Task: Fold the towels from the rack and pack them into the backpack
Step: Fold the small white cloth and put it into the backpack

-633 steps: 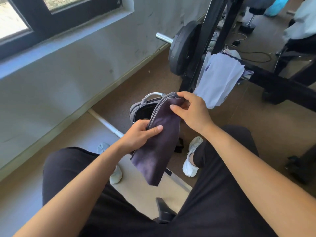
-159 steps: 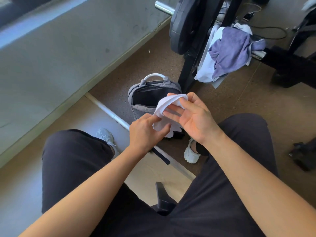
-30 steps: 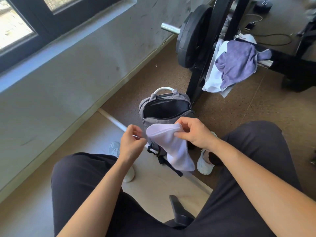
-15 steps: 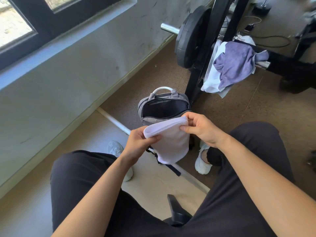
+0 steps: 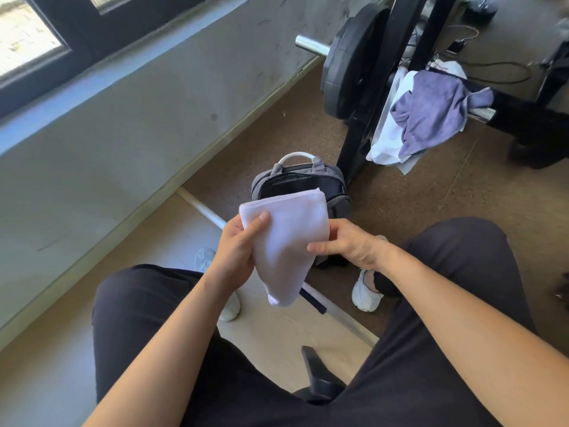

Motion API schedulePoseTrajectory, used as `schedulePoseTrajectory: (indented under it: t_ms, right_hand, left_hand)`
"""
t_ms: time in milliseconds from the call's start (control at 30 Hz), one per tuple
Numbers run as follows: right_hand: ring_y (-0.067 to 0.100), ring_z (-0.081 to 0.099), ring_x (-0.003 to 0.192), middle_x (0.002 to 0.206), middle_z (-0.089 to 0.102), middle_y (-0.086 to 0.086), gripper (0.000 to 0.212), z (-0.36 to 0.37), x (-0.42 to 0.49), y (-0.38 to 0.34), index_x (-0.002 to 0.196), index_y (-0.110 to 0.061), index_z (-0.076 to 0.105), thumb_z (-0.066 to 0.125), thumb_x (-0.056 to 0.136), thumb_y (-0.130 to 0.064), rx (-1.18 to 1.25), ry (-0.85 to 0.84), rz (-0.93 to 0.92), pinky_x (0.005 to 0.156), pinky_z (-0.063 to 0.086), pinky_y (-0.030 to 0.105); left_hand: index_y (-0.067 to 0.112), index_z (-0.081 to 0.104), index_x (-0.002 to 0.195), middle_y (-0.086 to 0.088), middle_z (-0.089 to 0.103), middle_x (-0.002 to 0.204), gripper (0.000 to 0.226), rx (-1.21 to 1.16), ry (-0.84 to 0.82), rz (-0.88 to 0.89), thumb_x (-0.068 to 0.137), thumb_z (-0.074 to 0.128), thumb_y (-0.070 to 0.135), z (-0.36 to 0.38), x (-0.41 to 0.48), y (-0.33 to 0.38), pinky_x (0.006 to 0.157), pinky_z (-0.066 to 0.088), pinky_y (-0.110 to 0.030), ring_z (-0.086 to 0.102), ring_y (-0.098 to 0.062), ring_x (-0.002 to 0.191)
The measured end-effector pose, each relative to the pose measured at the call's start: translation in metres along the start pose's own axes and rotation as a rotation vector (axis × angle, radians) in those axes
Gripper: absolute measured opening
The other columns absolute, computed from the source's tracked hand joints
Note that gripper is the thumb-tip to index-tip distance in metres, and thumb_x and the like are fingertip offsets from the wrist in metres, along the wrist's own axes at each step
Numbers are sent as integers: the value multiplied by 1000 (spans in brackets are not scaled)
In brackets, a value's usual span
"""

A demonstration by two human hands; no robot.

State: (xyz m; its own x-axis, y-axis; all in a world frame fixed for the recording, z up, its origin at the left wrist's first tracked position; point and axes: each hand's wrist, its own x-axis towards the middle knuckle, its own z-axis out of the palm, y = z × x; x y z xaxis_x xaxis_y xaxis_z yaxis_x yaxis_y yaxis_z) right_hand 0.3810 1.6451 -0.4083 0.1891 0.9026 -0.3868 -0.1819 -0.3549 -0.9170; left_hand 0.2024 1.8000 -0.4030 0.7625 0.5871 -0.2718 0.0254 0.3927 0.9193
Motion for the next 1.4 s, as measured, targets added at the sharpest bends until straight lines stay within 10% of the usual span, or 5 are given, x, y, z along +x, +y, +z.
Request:
schedulePoseTrajectory:
  t_ms: [333, 600, 1167, 1300, 1400]
  right_hand:
    - [24, 71, 107, 115, 74, 11, 30, 14, -1, 2, 115, -1, 70, 65, 94, -22, 90, -47, 91, 89, 56, 29]
    - [26, 69, 110, 121, 72, 14, 35, 15, -1, -5, 126, -6, 64, 56, 99, -25, 433, 151, -10, 94, 57, 35]
    - [22, 70, 97, 93, 76, -1, 18, 16, 0, 0, 95, -11, 74, 74, 90, -29, 6, 546, -52, 73, 58, 28]
    - [10, 57, 112, 122, 61, -6, 37, 11, 6, 5, 96, -4, 72, 78, 85, -38, -199, 662, -117, 96, 49, 33]
    - [-6, 55, 117, 132, 62, -16, 48, 8, 3, -3, 113, 0, 72, 76, 86, -39, -90, 579, -184, 107, 42, 29]
  left_hand:
    - [6, 63, 132, -14, 75, 119, 57, -298, 292, -293, 96, 61, 50, -15, 7, 6, 94, 57, -39, 74, -25, 108]
    - [11, 72, 122, -14, 73, 123, 55, -91, -31, -437, 87, 66, 53, 3, -3, -11, 101, 49, -39, 68, -28, 116]
    - [17, 74, 74, 7, 62, 92, 41, 596, 383, 198, 81, 77, 57, -2, -2, -17, 80, 49, -33, 56, -11, 91]
    - [21, 80, 77, 26, 63, 128, 27, 604, 329, 249, 88, 75, 46, -3, -3, -9, 103, 36, -22, 40, 1, 132]
    - [11, 80, 88, 15, 75, 102, 29, 336, 211, 176, 95, 70, 38, 2, -9, -4, 90, 46, -30, 64, 0, 103]
